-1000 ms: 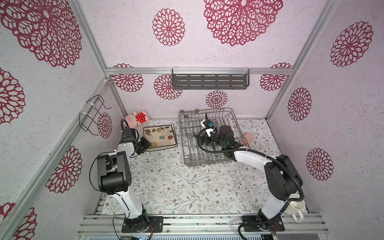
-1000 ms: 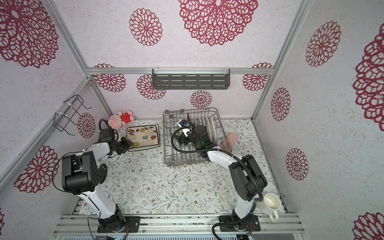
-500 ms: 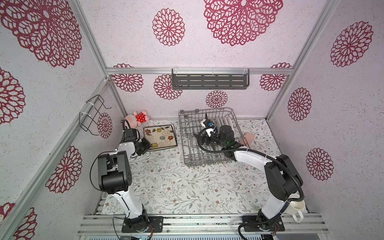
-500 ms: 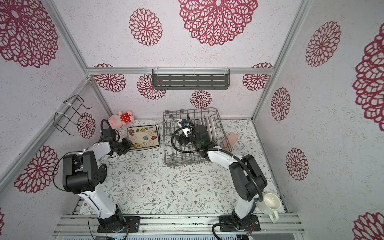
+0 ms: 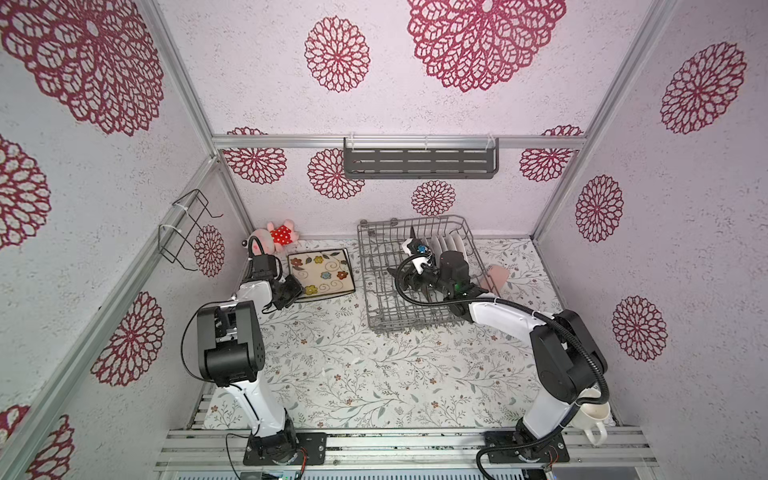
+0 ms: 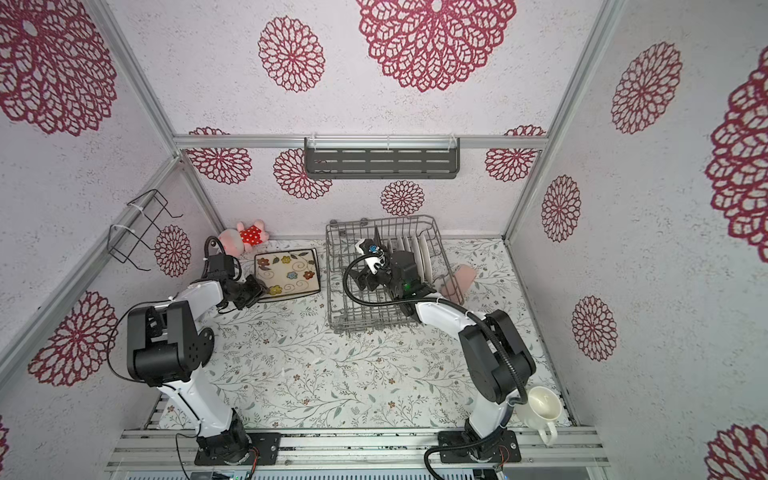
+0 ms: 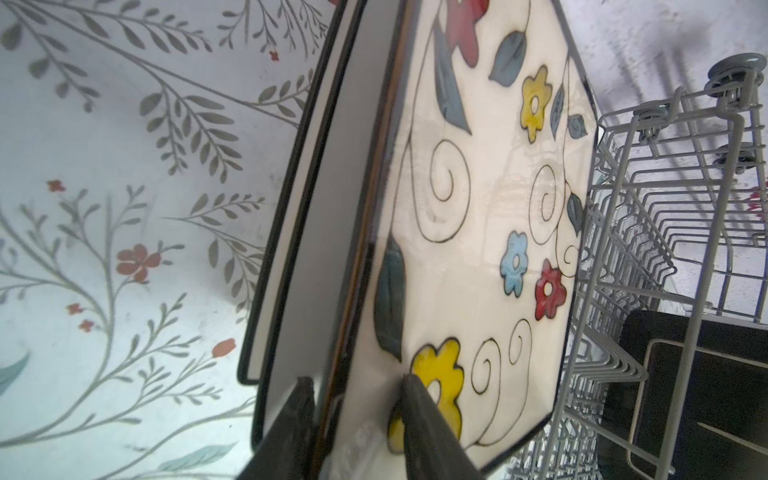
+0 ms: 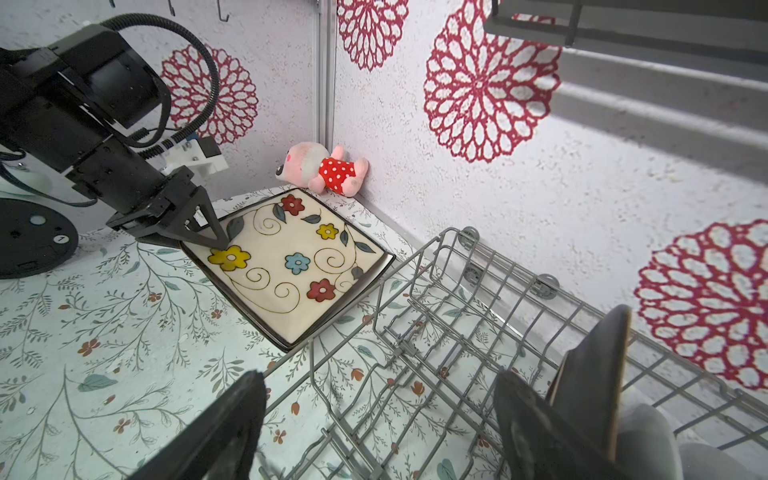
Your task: Unload the plates from the dish rack
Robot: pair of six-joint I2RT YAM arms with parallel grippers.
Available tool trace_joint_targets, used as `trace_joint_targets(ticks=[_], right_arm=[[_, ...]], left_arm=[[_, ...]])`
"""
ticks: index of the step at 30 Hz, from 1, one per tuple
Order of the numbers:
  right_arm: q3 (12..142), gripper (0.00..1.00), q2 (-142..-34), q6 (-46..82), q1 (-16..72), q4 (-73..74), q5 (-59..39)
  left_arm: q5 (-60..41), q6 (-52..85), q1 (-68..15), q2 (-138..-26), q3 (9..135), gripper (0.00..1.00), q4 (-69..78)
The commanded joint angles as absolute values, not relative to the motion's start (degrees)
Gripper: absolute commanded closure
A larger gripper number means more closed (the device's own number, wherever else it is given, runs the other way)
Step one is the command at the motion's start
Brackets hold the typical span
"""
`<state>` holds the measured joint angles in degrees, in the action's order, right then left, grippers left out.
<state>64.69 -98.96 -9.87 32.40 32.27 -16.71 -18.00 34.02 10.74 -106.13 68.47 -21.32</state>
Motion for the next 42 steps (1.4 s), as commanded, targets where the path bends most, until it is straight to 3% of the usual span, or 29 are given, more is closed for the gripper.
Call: trace_joint_targets(ticks=[1, 25, 37, 42], right_arm=[[64.8, 0.11, -95.7, -9.6, 32.1, 34.8, -17.1], [64.3, 0.10, -95.0, -10.8, 32.0, 33.8, -16.6], [65.2, 0.10, -95.0, -9.4, 31.8, 32.3, -17.7], [64.9, 0.11, -93.9, -9.7, 31.7, 31.1, -17.3]], left_arm=[[-16.3, 32.3, 9.7, -107.3, 69.9, 0.63, -21.7], [-13.1, 30.4, 9.1, -106.5, 70.5, 0.63, -25.5], [-4.7, 21.0, 3.4, -101.6, 77.9, 0.60, -34.4], [-7.3, 15.7, -0.3, -101.2, 79.2, 0.60, -35.1]])
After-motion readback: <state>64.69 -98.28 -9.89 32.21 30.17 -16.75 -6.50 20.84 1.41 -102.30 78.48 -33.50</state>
